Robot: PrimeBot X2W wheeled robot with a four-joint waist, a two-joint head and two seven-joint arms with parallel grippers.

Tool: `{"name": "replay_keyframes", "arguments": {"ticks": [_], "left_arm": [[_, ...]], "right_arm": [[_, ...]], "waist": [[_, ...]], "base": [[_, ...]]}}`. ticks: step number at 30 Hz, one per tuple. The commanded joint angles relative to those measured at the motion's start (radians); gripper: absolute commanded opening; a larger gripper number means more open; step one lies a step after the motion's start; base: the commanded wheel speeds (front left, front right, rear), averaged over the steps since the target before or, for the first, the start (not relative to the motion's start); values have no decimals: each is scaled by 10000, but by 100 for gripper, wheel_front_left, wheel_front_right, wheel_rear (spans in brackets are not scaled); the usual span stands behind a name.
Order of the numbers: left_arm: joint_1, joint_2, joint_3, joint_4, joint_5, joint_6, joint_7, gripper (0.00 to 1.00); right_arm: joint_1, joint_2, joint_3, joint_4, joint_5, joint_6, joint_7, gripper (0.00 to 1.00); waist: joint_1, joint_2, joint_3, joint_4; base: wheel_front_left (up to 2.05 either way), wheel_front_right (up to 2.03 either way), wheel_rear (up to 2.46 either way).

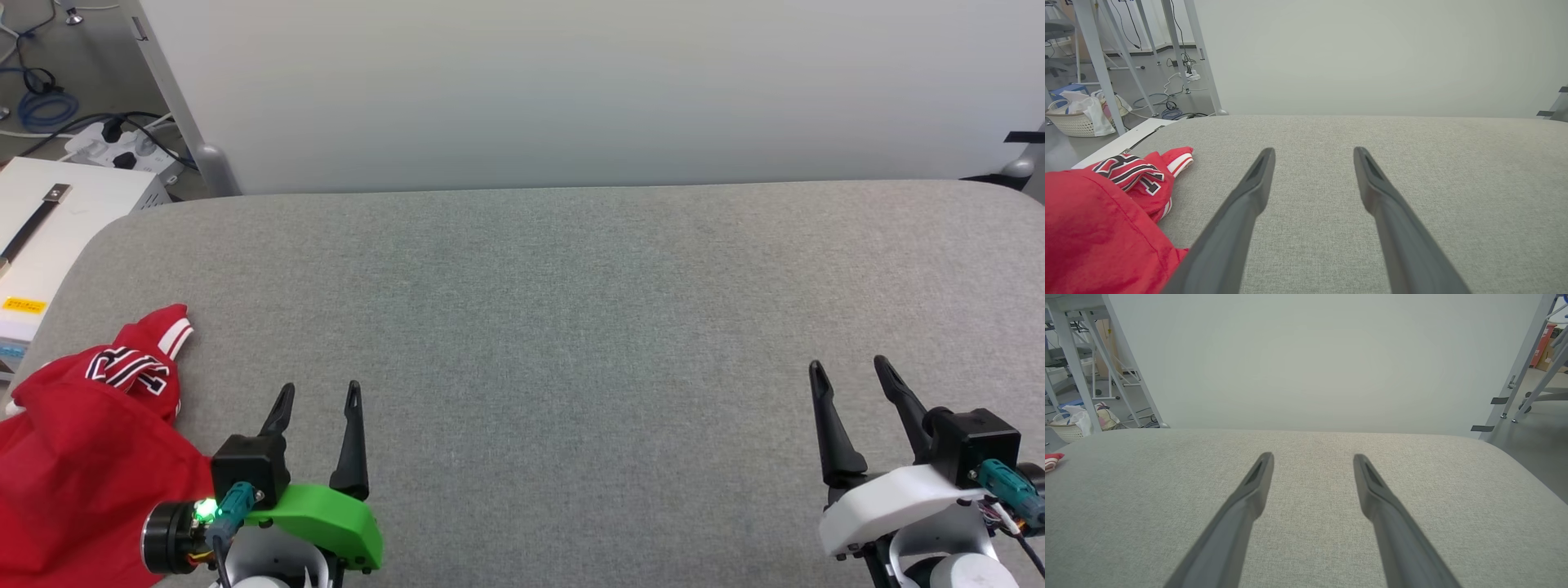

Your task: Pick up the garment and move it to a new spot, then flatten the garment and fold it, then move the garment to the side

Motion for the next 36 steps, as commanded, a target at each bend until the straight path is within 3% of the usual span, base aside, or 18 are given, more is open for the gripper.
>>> {"name": "replay_keyframes", "arguments": {"ticks": [1,18,36], "left_arm": [[-183,-17,1,37,-93,-79,-96,100],[-361,-24,248,133,-185,-196,-449,100],[-420,-11,782,414,-272,-459,-821,100]], "right_arm": [[-45,-6,-34,-77,131,-2,-106,100],[-37,-7,78,-344,230,-3,-77,100],[-197,-11,938,-588,-7,-4,124,100]], "waist": [[0,-1,-3,-3],[0,-1,15,284],[0,-1,2,2152]], "base": [[0,0,0],[0,0,0],[0,0,0]]}}
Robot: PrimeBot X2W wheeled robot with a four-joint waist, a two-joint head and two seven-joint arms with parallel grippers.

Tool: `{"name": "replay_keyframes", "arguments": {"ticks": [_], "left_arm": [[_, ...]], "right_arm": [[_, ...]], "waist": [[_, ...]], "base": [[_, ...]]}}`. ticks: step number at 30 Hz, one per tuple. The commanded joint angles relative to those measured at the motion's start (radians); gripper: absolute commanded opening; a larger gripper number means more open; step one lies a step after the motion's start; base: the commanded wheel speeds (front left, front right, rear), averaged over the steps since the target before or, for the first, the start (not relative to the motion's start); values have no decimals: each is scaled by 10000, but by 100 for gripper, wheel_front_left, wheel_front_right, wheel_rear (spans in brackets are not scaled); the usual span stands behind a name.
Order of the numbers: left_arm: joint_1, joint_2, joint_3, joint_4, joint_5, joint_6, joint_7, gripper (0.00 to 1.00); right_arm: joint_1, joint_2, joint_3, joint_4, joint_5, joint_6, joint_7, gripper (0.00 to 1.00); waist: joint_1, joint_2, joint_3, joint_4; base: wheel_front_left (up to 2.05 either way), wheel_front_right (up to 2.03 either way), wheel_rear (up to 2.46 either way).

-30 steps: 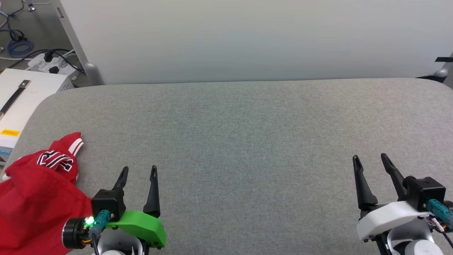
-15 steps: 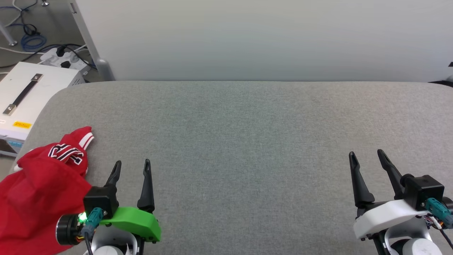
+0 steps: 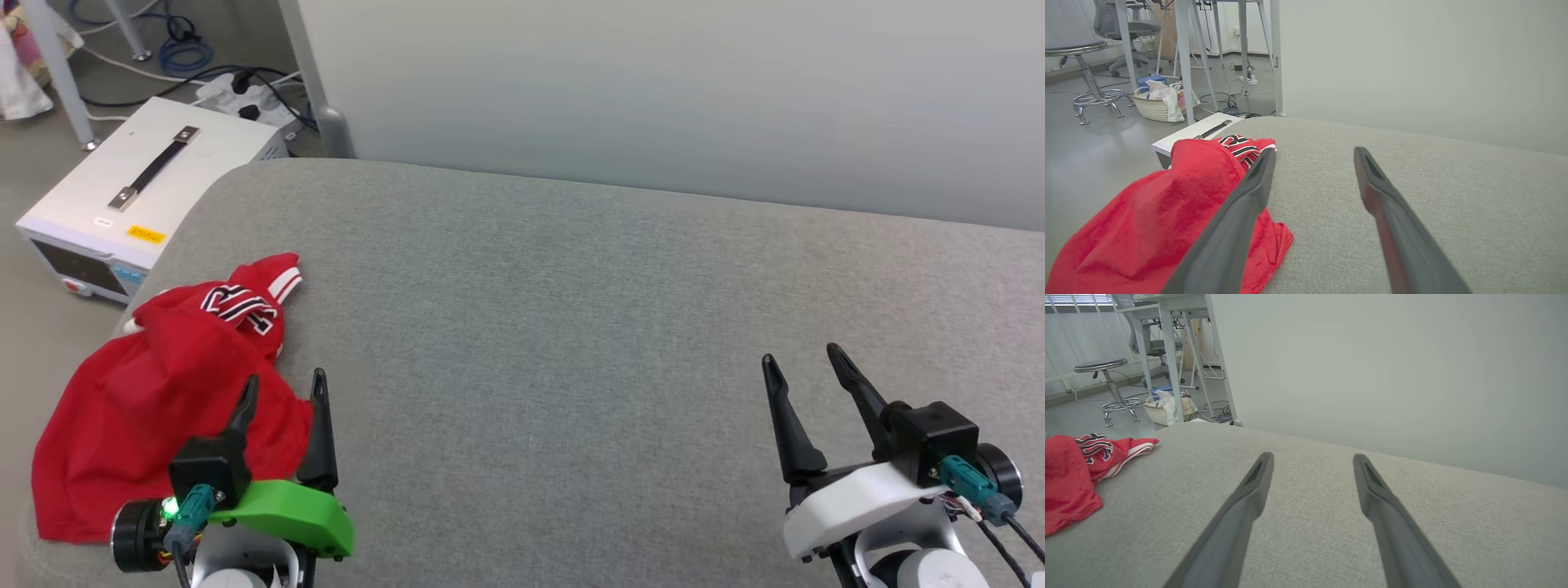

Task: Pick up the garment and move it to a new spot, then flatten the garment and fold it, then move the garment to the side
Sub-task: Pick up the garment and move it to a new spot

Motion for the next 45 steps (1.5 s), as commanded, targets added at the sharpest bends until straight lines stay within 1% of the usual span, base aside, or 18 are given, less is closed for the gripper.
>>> {"name": "replay_keyframes", "arguments": {"ticks": [1,8,15,23,35,40,45], "left_arm": [[-173,-13,93,23,-112,-87,-119,100],[-284,-8,212,167,-153,-197,-262,100],[-284,-12,552,217,-249,-292,-431,100],[-320,-21,772,276,-361,-397,-596,100],[-590,-38,954,584,-553,-544,-844,100],[-876,-44,955,825,-605,-527,-945,100],[-1578,-8,1013,1493,-752,-572,-1050,100]], "right_arm": [[-224,-27,82,-57,-3,-4,16,100],[-415,-74,287,-49,86,-5,-54,100],[-590,-96,558,-11,200,-5,-150,100],[-736,-162,705,-45,275,-6,-196,100],[-973,-363,960,-245,351,-6,-72,100],[-1146,-491,1085,-362,405,-7,64,100],[-1412,-682,1175,-601,397,-7,287,100]], "waist": [[-1,0,1,508],[-1,0,17,1432],[-1,0,51,2329],[-1,0,102,3005],[-1,0,477,3676],[-1,0,793,3758],[-1,0,1367,3624]], "base": [[0,0,0],[0,0,0],[0,0,0],[0,0,0],[0,0,0],[0,0,0],[0,0,0]]}}
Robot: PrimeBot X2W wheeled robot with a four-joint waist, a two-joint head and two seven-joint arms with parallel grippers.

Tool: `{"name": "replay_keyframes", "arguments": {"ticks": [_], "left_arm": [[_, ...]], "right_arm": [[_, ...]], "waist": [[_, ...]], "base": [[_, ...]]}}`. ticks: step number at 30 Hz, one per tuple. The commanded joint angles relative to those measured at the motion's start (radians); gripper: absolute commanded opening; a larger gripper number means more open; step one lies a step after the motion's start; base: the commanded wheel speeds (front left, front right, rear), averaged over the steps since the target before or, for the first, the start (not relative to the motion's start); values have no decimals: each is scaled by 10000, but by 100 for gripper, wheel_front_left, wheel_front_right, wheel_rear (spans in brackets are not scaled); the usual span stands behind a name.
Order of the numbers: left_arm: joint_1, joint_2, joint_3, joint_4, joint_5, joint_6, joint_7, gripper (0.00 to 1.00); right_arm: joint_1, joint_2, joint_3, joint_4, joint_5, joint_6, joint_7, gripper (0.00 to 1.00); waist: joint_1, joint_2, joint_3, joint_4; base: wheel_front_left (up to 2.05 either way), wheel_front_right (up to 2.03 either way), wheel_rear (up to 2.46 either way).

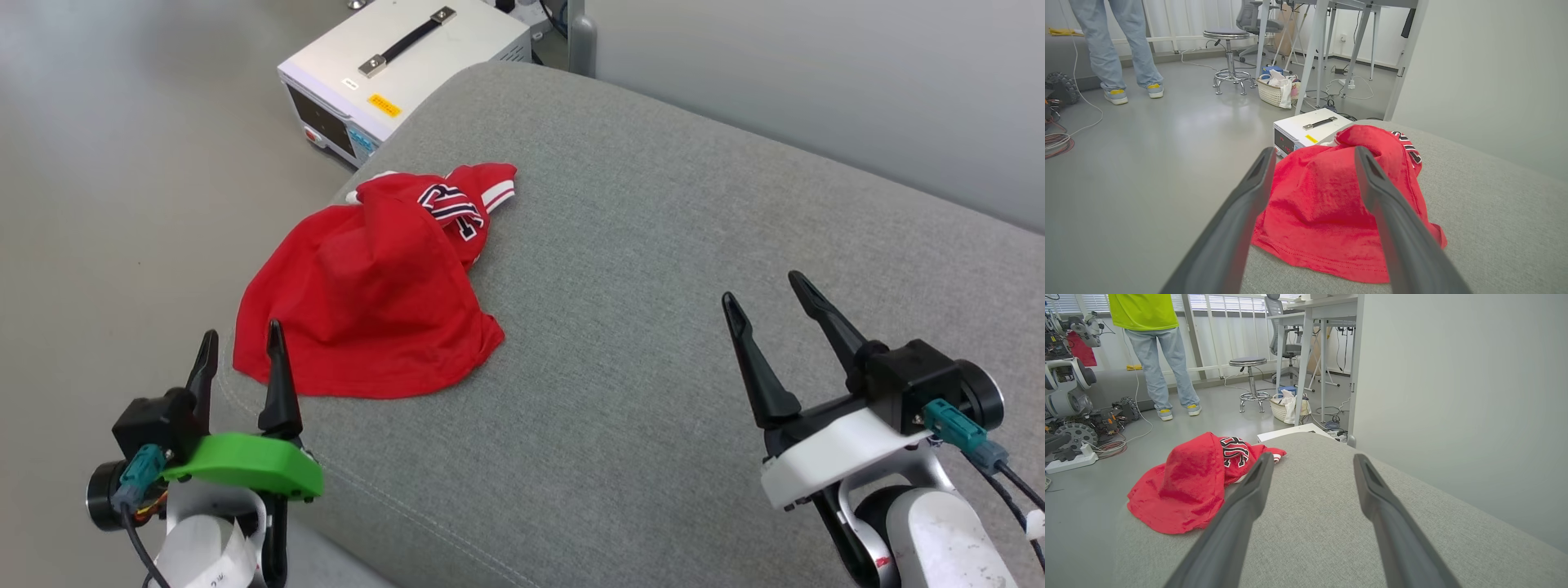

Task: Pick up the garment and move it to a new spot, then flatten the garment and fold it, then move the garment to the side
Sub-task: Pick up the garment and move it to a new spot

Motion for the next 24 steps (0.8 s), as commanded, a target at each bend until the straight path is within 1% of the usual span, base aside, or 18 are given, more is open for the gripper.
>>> {"name": "replay_keyframes", "arguments": {"ticks": [1,3,5,12,19,24], "left_arm": [[-478,3,49,318,-162,-95,-117,100],[-990,119,5,790,-264,-131,-67,100],[-1573,326,-67,1332,-383,-175,205,100],[-3627,1316,-565,3119,-1041,-267,1390,100],[-5073,2469,-2060,5124,-2753,-277,3167,100],[-5581,3087,-3014,6104,-4090,-278,4502,100]], "right_arm": [[-250,-144,30,-154,26,-7,96,100],[-366,-262,32,-270,24,-7,242,100],[-507,-376,53,-403,24,-7,390,100],[-899,-640,69,-718,-24,-7,653,100],[-1309,-686,115,-823,-55,-7,703,100],[-1443,-651,71,-786,-22,-7,683,100]], "waist": [[-1,0,484,-125],[-1,0,781,-222],[-1,0,1112,-357],[-1,0,2081,-1089],[-1,0,2900,-1853],[-1,0,3256,-2251]], "base": [[0,0,0],[0,0,0],[0,0,0],[0,0,0],[0,0,0],[0,0,0]]}}
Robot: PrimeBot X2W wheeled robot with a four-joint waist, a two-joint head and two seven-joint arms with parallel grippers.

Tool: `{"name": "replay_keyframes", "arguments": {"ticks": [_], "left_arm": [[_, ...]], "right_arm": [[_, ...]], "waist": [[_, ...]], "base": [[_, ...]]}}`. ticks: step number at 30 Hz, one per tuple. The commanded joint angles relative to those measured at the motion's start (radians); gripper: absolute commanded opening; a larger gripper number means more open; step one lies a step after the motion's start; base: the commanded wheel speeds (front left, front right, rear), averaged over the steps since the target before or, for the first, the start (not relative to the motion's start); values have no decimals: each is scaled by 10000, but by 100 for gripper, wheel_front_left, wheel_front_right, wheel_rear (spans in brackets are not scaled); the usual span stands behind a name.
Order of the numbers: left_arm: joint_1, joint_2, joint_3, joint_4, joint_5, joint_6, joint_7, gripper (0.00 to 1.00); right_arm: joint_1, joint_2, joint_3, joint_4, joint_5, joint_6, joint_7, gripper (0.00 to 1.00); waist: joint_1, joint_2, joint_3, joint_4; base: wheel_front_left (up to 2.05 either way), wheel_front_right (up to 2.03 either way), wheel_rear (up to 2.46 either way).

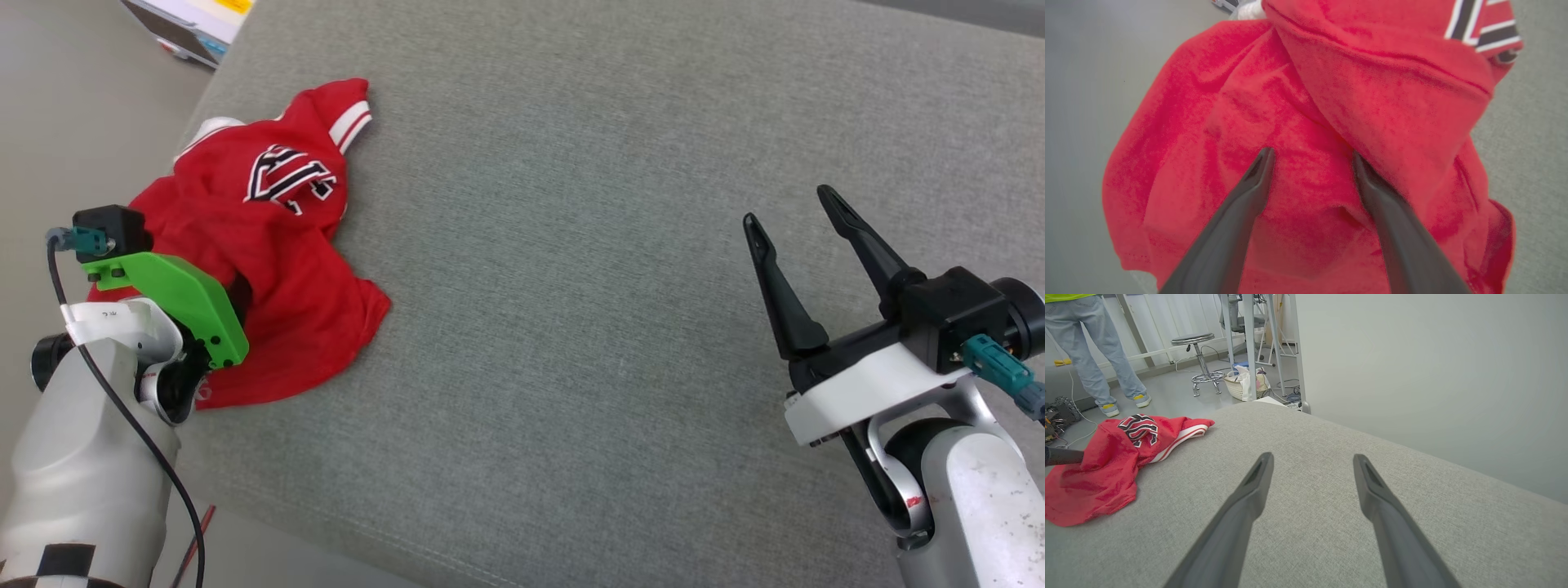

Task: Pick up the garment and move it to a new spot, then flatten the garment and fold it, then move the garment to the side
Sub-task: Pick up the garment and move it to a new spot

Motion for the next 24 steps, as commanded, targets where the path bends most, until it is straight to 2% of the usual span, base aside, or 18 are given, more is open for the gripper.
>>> {"name": "replay_keyframes", "arguments": {"ticks": [1,8,9,10,11,15,24], "left_arm": [[-196,130,-247,177,-384,-27,343,100],[-219,448,-1231,1026,-1935,-28,2346,100],[-240,485,-1310,1090,-2064,-28,2385,64],[-266,514,-1371,1130,-2132,-28,2346,13],[-291,524,-1452,1184,-2209,-28,2289,0],[-447,640,-1579,1479,-2287,-28,1610,0],[-676,1092,-1286,1803,-2156,-27,-1574,0]], "right_arm": [[-176,-34,-54,-12,-16,-7,5,100],[-173,1,-141,41,45,-7,95,100],[-186,4,-137,43,43,-7,109,100],[-195,8,-135,45,43,-7,125,100],[-203,9,-134,52,45,-7,139,100],[-152,17,-163,175,57,-7,181,100],[214,398,-325,622,210,-7,-153,100]], "waist": [[-1,0,582,-610],[-1,0,746,-841],[-1,0,757,-855],[-1,0,764,-862],[-1,0,751,-862],[-1,0,510,-814],[-1,0,-860,-827]], "base": [[0,0,0],[0,0,0],[0,0,0],[0,0,0],[0,0,0],[0,0,0],[0,0,0]]}}
